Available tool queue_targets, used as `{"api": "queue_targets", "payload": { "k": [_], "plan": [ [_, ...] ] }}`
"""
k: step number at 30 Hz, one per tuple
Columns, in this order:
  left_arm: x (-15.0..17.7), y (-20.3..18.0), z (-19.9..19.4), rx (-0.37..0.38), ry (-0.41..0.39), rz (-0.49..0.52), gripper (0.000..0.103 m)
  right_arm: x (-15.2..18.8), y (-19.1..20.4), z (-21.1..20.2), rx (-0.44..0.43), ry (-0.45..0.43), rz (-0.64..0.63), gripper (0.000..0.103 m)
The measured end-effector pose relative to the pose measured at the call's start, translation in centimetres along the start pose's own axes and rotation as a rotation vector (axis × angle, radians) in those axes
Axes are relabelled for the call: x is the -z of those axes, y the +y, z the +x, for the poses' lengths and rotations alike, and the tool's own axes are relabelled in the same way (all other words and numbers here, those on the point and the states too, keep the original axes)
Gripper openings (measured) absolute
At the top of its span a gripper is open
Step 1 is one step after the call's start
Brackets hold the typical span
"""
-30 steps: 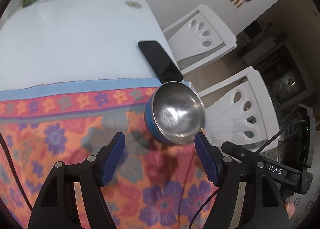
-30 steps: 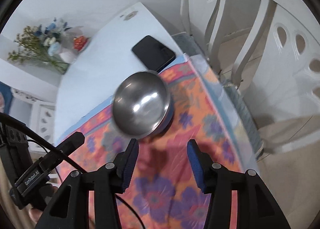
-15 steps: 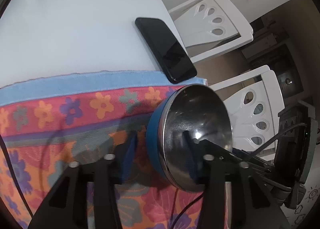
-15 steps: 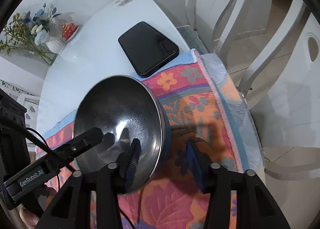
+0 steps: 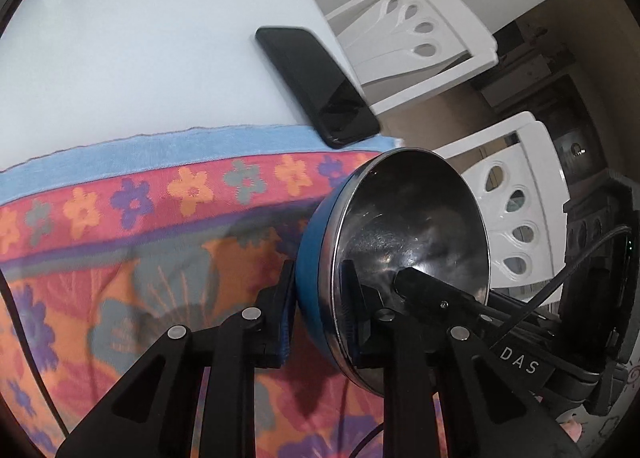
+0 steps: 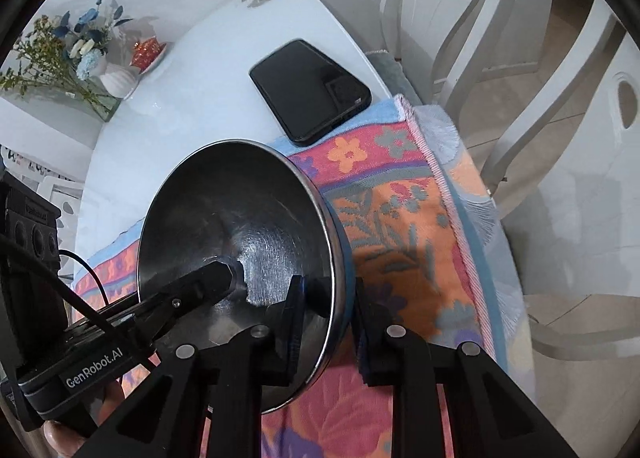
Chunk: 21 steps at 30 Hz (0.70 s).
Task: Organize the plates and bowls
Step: 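Grasp the blue steel bowl rim with both grippers and lift, then carry the blue steel bowl with both grippers over the pink bowl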
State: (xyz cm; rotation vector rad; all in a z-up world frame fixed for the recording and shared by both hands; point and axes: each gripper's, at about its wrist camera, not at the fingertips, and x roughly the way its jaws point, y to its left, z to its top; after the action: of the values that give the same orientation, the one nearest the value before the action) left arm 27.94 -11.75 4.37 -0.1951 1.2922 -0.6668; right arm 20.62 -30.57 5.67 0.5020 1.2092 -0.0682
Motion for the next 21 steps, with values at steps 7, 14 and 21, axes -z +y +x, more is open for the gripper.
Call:
{"api": "queue_targets", "payload": {
  "k": [7, 14, 21],
  "plan": [
    [1.7, -3.5, -7.2, 0.012, -0.103, 0.043, 0.018, 1.9, 3.2, -7.5, 0.008, -0.077, -0.051, 0.021],
    [5.8, -7.3, -16.3, 0.026, -0.231, 0.084, 0.018, 6.2, 6.9, -16.1, -0.013, -0.167, -0.084, 0.021],
    [11.7, -8.7, -22.5, 0.0, -0.292, 0.081, 0.018, 12.3, 10.2, -21.3, -0.038, -0.2, -0.124, 0.021]
  ]
}}
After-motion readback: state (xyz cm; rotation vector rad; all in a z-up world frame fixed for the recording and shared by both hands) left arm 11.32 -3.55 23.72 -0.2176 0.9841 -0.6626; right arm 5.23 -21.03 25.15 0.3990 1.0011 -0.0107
